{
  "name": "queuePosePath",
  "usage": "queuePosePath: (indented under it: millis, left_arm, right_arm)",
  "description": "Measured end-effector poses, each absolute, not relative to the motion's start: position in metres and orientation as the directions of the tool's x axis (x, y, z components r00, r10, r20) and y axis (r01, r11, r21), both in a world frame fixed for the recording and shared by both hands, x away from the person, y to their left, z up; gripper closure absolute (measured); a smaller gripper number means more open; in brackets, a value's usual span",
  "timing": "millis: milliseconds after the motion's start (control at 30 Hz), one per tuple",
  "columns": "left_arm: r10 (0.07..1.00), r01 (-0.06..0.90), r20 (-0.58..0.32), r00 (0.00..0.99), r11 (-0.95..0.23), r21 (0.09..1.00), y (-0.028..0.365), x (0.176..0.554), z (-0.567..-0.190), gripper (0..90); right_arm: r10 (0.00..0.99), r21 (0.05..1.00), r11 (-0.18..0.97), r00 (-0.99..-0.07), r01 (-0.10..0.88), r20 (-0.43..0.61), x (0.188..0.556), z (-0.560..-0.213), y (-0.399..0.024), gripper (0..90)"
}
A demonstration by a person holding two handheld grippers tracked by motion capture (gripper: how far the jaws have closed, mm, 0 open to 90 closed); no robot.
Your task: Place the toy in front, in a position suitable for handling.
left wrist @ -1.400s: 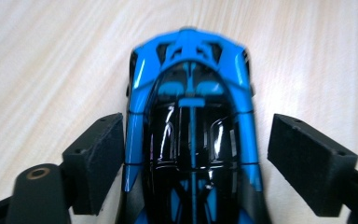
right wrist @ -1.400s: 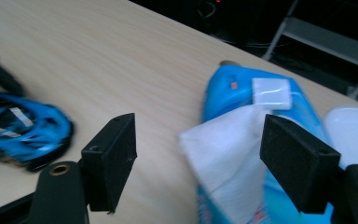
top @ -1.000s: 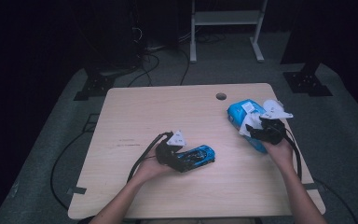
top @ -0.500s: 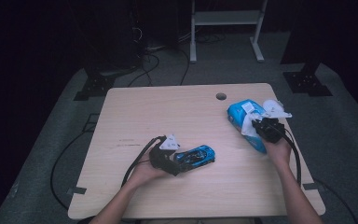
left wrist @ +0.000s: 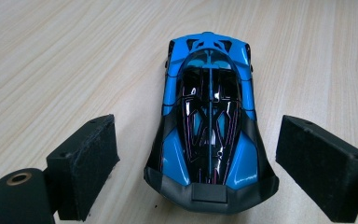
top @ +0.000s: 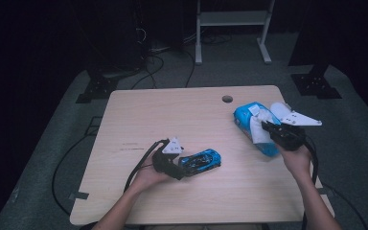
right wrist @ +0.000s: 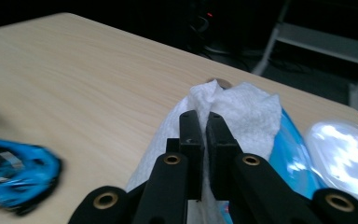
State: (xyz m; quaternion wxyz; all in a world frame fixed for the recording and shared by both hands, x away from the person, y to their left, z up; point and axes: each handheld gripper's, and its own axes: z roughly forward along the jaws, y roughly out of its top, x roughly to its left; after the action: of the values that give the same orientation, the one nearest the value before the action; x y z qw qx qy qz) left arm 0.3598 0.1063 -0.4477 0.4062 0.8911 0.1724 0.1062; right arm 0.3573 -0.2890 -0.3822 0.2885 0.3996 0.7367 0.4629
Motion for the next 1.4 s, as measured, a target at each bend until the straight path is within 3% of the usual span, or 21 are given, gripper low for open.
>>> queuePosePath:
  millis: [200, 300, 400, 733, 833, 1000, 1133, 1233, 1400]
  left_arm:
    - [0.382, 0.208, 0.059, 0.922, -0.618, 0.758, 0.105, 0.359, -0.448, 11.7]
    - [0.377, 0.203, 0.064, 0.924, -0.625, 0.754, 0.105, 0.359, -0.448, 11.7]
    - [0.38, 0.206, 0.059, 0.923, -0.618, 0.759, 0.105, 0.359, -0.448, 11.6]
    - [0.362, 0.196, 0.053, 0.931, -0.616, 0.763, 0.102, 0.359, -0.45, 12.0]
    - [0.338, 0.205, 0.022, 0.941, -0.621, 0.756, 0.102, 0.361, -0.453, 19.8]
    - [0.346, 0.243, -0.018, 0.938, -0.622, 0.744, 0.102, 0.366, -0.457, 19.7]
    - [0.344, 0.275, -0.048, 0.938, -0.651, 0.708, 0.101, 0.37, -0.461, 21.4]
    - [0.337, 0.27, -0.048, 0.94, -0.654, 0.706, 0.101, 0.37, -0.461, 23.1]
    - [0.333, 0.266, -0.044, 0.942, -0.659, 0.703, 0.101, 0.37, -0.461, 23.7]
  right_arm:
    - [0.733, 0.917, 0.297, -0.68, 0.268, -0.038, 0.322, -0.375, -0.255, 86.2]
    - [0.67, 0.904, 0.323, -0.742, 0.279, -0.011, 0.31, -0.378, -0.237, 86.2]
    - [0.583, 0.883, 0.334, -0.809, 0.33, 0.082, 0.301, -0.387, -0.217, 86.2]
    - [0.448, 0.776, 0.453, -0.864, 0.44, 0.229, 0.316, -0.4, -0.176, 85.9]
    - [0.448, 0.723, 0.45, -0.833, 0.524, 0.325, 0.346, -0.412, -0.167, 85.4]
    - [0.481, 0.711, 0.454, -0.819, 0.538, 0.312, 0.364, -0.421, -0.161, 84.2]
    - [0.517, 0.713, 0.517, -0.837, 0.474, 0.182, 0.371, -0.428, -0.148, 81.1]
    - [0.518, 0.726, 0.507, -0.838, 0.464, 0.173, 0.372, -0.431, -0.144, 80.1]
    - [0.514, 0.745, 0.503, -0.845, 0.437, 0.149, 0.375, -0.439, -0.136, 70.6]
